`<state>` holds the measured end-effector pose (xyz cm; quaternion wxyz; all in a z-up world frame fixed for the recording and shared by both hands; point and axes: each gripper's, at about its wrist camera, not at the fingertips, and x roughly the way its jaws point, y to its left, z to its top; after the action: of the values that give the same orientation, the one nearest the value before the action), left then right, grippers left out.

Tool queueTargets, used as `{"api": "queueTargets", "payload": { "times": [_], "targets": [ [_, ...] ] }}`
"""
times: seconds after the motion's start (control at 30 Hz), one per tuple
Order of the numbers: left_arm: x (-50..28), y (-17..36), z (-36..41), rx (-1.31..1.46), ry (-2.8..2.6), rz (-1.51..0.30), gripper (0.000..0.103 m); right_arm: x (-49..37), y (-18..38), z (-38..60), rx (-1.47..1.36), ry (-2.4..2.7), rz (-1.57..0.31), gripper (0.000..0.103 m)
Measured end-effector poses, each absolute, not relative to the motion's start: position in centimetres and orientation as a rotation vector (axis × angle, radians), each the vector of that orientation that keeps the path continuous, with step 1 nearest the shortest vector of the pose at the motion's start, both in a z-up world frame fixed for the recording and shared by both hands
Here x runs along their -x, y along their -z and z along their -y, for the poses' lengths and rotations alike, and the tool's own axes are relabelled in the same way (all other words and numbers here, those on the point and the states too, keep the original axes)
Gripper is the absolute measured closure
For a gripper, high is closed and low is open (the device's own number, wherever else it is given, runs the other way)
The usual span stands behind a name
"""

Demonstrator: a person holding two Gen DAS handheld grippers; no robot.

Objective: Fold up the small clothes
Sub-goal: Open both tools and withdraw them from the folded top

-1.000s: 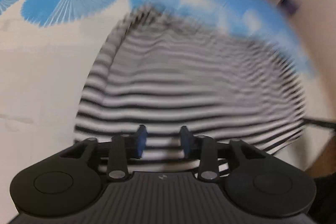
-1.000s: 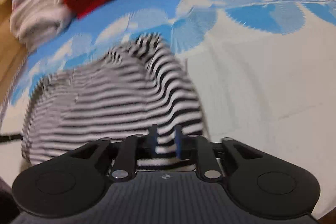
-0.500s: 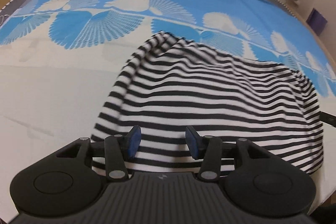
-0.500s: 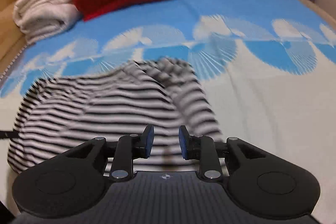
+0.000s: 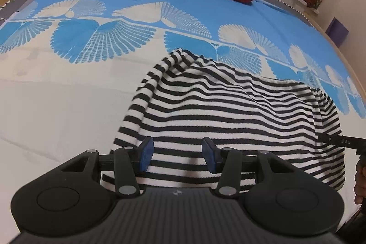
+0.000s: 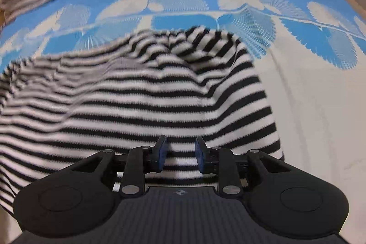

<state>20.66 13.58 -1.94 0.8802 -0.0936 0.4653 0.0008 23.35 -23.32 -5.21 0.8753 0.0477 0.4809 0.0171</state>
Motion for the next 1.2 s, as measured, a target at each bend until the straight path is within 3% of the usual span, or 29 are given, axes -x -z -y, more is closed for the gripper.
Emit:
{"api": "queueTargets", "payload": {
  "times": [0.4,0.47,0.57,0.67,1.03,1.2],
  "targets": [
    [-17.6,0.3,-12.9,0.119,0.015,-0.875,0.051,-18.3,-1.1,25.6,-0.169,0.002,-0.726,0.075],
    [-16.9,0.1,-12.7,0.087,0.016,-0.862,0.051,-16.5,-2.6,26.0,-0.207,-0.032,-0.667,0.073],
    [-15.8,0.1,-12.4,0.051,0.008,-0.858,0.051,-13.8,-4.2,26.3,-0.209,-0.048,-0.592,0.063],
    [-14.8,0.3,-12.1,0.038,0.002,-0.860,0.051,-11.6,-4.8,26.8,-0.174,-0.037,-0.550,0.061],
    [-12.3,0.7,-13.0,-0.002,0.053,-0.864,0.046,-9.1,-3.7,27.4,-0.118,-0.008,-0.629,0.061],
    [-12.8,1.7,-12.0,-0.117,0.038,-0.964,0.044,-8.8,-2.6,27.5,-0.099,0.029,-0.696,0.061]
  ]
}}
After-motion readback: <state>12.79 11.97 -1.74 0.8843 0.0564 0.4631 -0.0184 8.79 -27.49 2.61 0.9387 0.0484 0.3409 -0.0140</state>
